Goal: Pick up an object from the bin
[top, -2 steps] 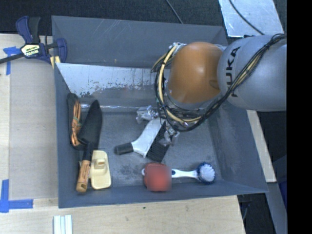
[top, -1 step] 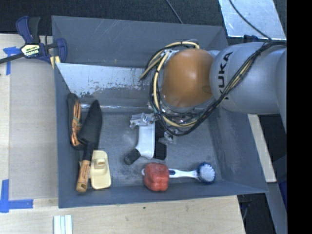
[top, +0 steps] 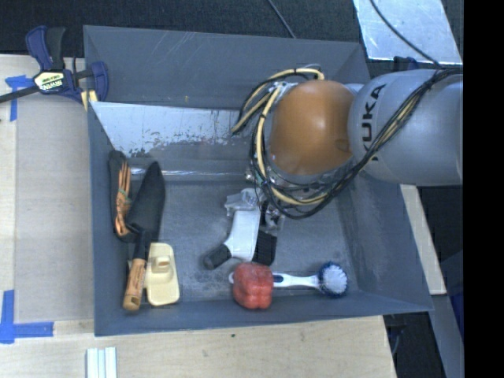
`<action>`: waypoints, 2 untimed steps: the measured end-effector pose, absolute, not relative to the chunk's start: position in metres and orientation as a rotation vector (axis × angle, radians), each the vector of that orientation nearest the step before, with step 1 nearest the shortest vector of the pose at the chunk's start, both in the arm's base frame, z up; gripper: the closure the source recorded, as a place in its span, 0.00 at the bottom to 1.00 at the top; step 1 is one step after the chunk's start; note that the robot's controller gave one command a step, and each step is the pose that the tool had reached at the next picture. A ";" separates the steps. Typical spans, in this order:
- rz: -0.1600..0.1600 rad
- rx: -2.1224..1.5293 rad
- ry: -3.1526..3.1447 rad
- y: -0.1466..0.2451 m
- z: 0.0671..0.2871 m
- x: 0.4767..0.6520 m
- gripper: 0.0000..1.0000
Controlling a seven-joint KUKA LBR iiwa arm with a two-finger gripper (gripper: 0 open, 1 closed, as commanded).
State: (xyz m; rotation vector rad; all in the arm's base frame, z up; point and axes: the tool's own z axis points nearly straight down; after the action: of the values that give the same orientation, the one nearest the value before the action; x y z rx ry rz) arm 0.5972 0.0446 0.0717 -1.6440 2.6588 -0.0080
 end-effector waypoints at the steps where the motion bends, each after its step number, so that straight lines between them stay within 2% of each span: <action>1: -0.008 -1.643 2.660 0.045 0.072 0.597 1.00; 2: -0.008 -1.639 2.661 0.044 0.084 0.597 1.00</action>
Offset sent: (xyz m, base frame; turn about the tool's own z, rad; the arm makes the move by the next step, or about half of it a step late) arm 0.0001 -0.0002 0.0212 0.0008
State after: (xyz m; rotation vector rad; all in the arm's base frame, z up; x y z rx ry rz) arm 0.5970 0.0445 0.0836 -1.6386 2.6607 -0.0076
